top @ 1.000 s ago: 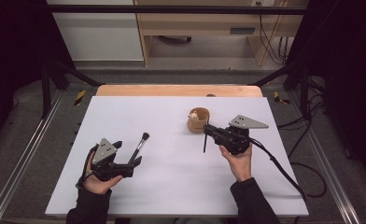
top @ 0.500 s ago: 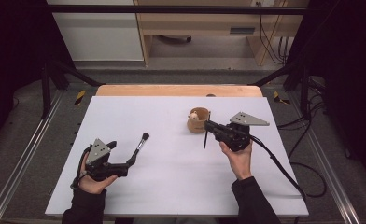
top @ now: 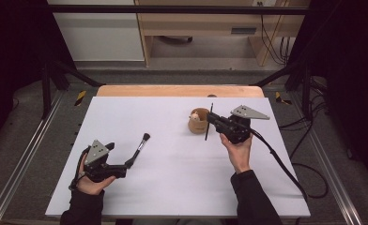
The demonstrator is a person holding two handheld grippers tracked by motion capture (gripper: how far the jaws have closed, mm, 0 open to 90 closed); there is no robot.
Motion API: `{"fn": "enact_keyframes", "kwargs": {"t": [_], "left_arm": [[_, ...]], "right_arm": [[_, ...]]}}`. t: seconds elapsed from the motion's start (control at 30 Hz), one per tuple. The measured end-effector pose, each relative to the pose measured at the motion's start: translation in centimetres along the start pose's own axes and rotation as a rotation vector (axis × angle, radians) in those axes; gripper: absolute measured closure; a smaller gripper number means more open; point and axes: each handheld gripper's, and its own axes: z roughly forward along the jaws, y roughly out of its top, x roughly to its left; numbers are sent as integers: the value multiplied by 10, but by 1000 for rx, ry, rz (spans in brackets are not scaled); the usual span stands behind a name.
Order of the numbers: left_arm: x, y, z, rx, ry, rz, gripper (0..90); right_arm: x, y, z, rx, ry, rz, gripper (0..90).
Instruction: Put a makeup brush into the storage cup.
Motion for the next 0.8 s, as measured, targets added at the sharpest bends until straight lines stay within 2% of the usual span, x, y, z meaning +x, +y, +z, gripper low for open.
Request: {"fn": "enact_keyframes", "kwargs": {"t": [0.43, 0.8], "left_arm": [[4, -2, -1, 2, 4, -6, 66], [7, -4, 0, 5, -4, -6, 64]], "right_arm": [[-6, 11, 13, -12, -37, -21, 852], [-10, 21, 23, -30, -68, -19, 852]]}}
